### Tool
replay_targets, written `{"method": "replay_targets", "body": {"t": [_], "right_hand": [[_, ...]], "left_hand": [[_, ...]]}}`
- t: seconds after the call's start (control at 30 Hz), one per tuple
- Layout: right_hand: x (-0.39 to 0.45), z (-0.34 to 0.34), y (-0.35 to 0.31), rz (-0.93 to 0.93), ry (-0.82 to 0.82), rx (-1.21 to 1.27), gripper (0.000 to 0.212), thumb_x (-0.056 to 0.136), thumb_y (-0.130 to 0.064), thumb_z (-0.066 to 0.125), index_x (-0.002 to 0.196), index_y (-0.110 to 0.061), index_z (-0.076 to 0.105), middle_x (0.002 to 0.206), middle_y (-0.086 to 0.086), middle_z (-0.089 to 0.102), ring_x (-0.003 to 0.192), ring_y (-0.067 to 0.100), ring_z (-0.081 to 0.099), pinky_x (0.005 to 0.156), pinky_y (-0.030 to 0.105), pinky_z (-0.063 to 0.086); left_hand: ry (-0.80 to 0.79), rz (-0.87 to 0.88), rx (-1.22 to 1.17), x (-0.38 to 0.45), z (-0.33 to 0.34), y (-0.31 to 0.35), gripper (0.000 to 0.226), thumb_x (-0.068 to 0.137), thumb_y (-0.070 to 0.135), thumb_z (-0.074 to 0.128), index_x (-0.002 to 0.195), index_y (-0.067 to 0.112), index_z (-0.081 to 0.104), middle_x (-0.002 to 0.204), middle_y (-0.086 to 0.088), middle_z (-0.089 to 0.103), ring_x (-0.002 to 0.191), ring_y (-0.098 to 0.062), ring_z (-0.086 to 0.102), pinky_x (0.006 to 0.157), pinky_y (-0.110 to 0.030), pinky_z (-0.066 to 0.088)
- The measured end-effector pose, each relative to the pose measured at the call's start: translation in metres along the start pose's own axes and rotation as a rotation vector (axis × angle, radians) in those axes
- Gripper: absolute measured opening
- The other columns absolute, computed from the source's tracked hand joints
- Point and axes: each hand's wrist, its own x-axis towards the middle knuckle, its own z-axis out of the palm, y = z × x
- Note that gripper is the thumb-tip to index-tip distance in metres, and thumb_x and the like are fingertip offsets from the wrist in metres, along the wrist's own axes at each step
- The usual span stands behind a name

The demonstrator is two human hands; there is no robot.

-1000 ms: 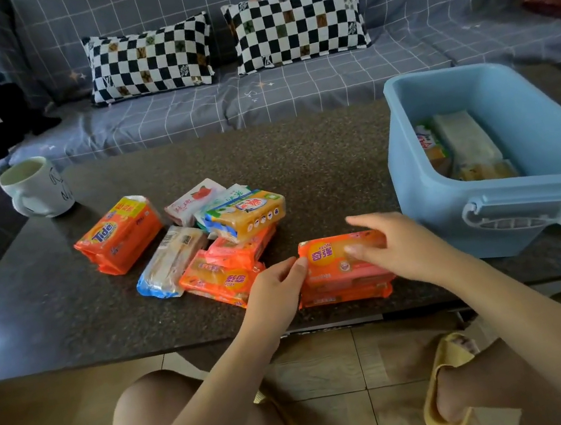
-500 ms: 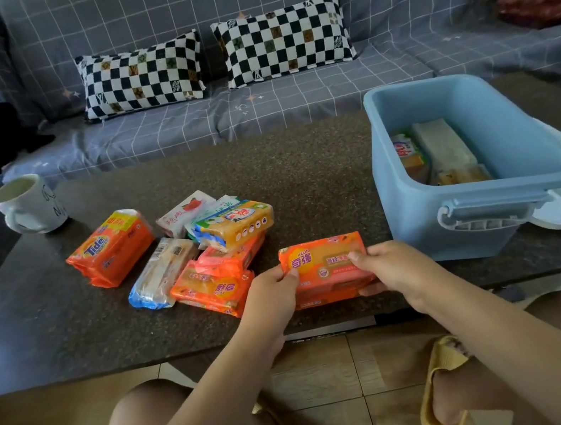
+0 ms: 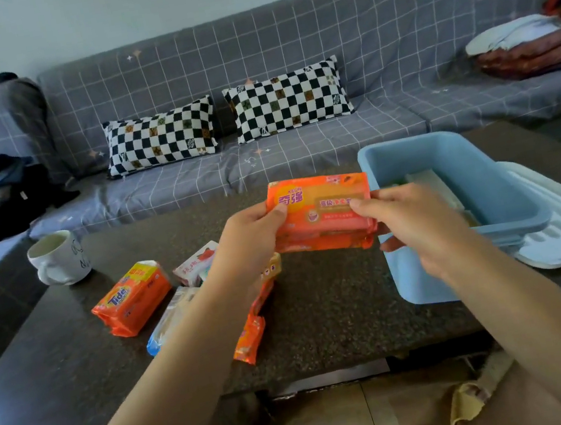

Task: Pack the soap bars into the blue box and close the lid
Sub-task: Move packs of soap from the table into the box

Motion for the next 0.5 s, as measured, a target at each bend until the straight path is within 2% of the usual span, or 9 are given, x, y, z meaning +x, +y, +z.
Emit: {"method": "replay_targets", "body": {"t": [0.17,0.27,0.33,0.4,0.43,0.5], "right_hand": [[0.013,-0.041,-0.011,0.051,0.129,0.077,0.016,0.087,-0.028,0.061,0.089,-0.016,0.071,0.083,0.007,0.072,0.074,0.022,0.065,0.060,0.027,0.047],[0.024,-0.065,-0.009,0.115,0.192,0.149,0.014,0.086,-0.022,0.063,0.082,-0.011,0.070,0.078,0.009,0.069,0.068,0.022,0.061,0.057,0.027,0.048],[0.034,-0.080,-0.006,0.155,0.222,0.205,0.010,0.085,-0.020,0.064,0.082,-0.011,0.067,0.075,0.007,0.065,0.061,0.017,0.058,0.053,0.025,0.047],[0.047,-0.092,-0.002,0.189,0.258,0.269,0.013,0.085,-0.018,0.065,0.093,-0.008,0.065,0.078,0.008,0.065,0.058,0.016,0.058,0.045,0.024,0.048],[0.054,-0.097,0.001,0.208,0.274,0.302,0.019,0.085,-0.017,0.065,0.100,-0.005,0.063,0.084,0.011,0.066,0.060,0.016,0.059,0.042,0.023,0.049],[0.069,-0.105,0.007,0.247,0.318,0.359,0.030,0.085,-0.016,0.065,0.111,0.001,0.061,0.099,0.017,0.068,0.064,0.017,0.061,0.045,0.024,0.051]], "left_hand": [[-0.141,0.010,0.041,0.029,0.036,0.043,0.021,0.095,0.025,0.052,0.079,0.021,0.065,0.083,0.000,0.069,0.087,-0.018,0.062,0.102,-0.042,0.044],[-0.223,-0.012,0.035,0.050,0.064,0.059,0.015,0.094,0.022,0.054,0.088,0.013,0.064,0.089,-0.004,0.067,0.084,-0.019,0.060,0.100,-0.039,0.046],[-0.281,-0.040,0.024,0.065,0.084,0.068,0.015,0.095,0.019,0.054,0.085,0.010,0.060,0.085,-0.006,0.064,0.079,-0.019,0.059,0.091,-0.036,0.049],[-0.306,-0.071,0.018,0.081,0.104,0.077,0.013,0.094,0.018,0.055,0.083,0.011,0.056,0.080,-0.004,0.060,0.074,-0.017,0.058,0.076,-0.030,0.051],[-0.308,-0.073,0.020,0.092,0.115,0.079,0.010,0.093,0.019,0.057,0.089,0.009,0.057,0.083,-0.005,0.061,0.074,-0.017,0.058,0.071,-0.028,0.051],[-0.300,-0.048,0.020,0.113,0.136,0.083,0.024,0.090,0.021,0.061,0.106,0.004,0.059,0.100,-0.011,0.065,0.088,-0.024,0.064,0.081,-0.035,0.053]]}}
